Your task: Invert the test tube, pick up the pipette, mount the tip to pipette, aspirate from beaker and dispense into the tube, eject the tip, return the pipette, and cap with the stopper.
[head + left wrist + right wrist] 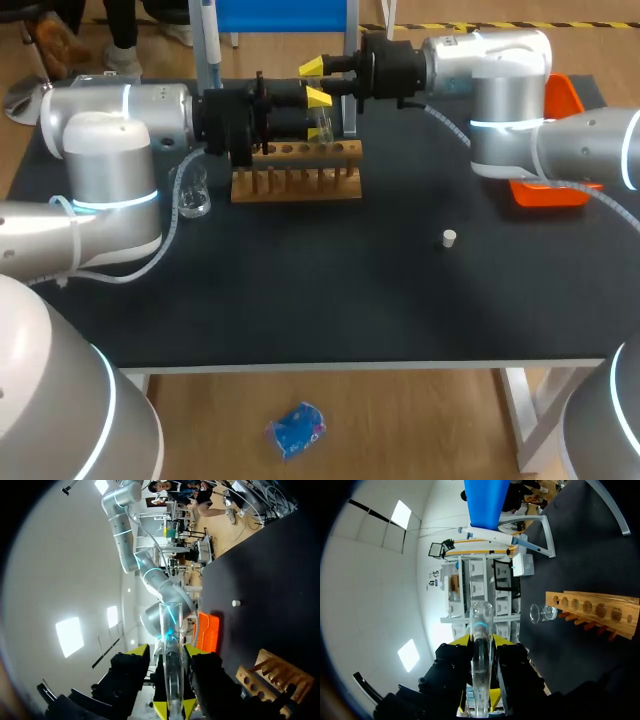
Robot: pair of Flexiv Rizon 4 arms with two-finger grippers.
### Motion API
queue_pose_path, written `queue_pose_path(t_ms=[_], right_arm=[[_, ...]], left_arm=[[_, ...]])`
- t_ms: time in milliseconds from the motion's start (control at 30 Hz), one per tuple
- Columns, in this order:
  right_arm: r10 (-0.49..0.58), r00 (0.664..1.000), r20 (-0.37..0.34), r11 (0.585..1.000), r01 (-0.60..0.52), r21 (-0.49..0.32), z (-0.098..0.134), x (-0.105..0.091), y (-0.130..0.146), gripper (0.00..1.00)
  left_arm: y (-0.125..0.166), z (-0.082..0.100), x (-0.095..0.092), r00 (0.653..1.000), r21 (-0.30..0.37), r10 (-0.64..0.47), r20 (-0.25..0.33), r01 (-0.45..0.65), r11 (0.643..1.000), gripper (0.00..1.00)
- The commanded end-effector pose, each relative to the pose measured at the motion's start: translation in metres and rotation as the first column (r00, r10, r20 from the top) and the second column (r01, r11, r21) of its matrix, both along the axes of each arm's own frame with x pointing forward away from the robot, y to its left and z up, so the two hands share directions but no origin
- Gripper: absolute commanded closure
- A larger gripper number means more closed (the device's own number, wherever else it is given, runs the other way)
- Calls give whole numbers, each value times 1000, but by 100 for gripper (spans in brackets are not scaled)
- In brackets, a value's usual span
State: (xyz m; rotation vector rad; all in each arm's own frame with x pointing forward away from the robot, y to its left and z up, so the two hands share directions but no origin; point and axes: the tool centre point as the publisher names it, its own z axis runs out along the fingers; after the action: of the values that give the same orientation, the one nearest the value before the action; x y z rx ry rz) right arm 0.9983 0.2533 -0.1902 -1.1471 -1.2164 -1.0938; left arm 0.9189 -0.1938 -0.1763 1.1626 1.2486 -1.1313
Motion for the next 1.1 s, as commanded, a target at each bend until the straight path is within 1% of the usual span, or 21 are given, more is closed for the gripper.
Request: queue_pose_path(t_ms=[33,333,367,400,433,567,767,833,867,933,967,1000,1033,1067,1100], right_arm=[[0,1000,2,1000,0,-1,0,0,0,100],[0,1000,2,1000,0,-1,0,0,0,100],[0,1000,2,1000,0,-1,0,0,0,89],[0,1000,2,1000,0,-1,0,0,0,4],[0,1000,2,1000,0,-1,0,0,0,0],[0,1000,2,1000,0,-1,0,0,0,0],[0,1000,2,1000,0,-1,0,0,0,0],[0,1000,2,1000,0,-1,0,0,0,0],[0,1000,2,1000,0,-1,0,0,0,0],[0,1000,2,1000,0,-1,0,0,0,0],[0,998,60,1000,2,-20,1,-1,-1,0],[-4,995,101,1000,6,-21,1,-3,-2,0],[-5,992,129,1000,8,-21,2,-4,-3,0],[-5,984,177,1000,10,-29,4,-6,-5,0],[-5,977,213,999,12,-34,4,-7,-7,0]], left_arm=[[1,0,0,1000,-1,-1,2,1,1000,100],[3,1,0,1000,-7,10,1,-10,1000,100],[3,1,0,1000,-8,13,0,-13,1000,100],[4,1,0,1000,-10,15,-1,-15,1000,100],[4,1,0,1000,-11,16,-2,-17,1000,100],[6,2,-1,1000,-12,25,-6,-25,1000,100],[11,4,-2,999,8,45,-22,-45,999,100],[13,4,-2,998,27,55,-38,-54,998,100],[13,4,-1,998,26,55,-37,-54,998,100],[16,4,-1,996,24,70,-62,-68,997,100],[17,5,-1,995,4,68,-69,-68,998,100],[18,6,-2,994,-3,69,-88,-69,998,100],[19,6,-2,989,-7,75,-125,-76,997,100],[21,6,-1,989,-28,75,-129,-79,996,100],[22,7,-2,986,-46,74,-151,-82,996,100]])
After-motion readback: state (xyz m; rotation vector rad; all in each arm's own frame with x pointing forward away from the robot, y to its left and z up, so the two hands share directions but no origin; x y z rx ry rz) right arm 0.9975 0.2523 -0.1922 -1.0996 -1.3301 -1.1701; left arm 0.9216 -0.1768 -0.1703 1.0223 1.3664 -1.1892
